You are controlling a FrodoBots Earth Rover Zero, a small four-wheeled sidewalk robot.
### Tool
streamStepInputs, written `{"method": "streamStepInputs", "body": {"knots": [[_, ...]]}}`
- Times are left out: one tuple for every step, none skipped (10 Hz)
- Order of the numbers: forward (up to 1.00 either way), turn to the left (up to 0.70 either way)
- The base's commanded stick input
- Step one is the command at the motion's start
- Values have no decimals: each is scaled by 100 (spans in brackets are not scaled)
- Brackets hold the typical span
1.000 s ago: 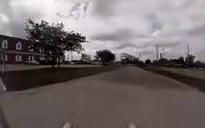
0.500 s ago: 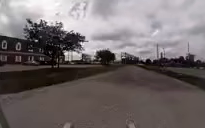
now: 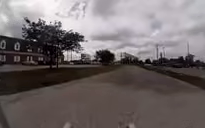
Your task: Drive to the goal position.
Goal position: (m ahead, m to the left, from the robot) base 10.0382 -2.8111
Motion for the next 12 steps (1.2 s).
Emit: {"method": "streamStepInputs", "body": {"knots": [[60, 0], [60, 0], [60, 0], [60, 0], [60, 0], [60, 0], [60, 0], [60, 0], [60, 0], [60, 0], [60, 0], [60, 0]]}}
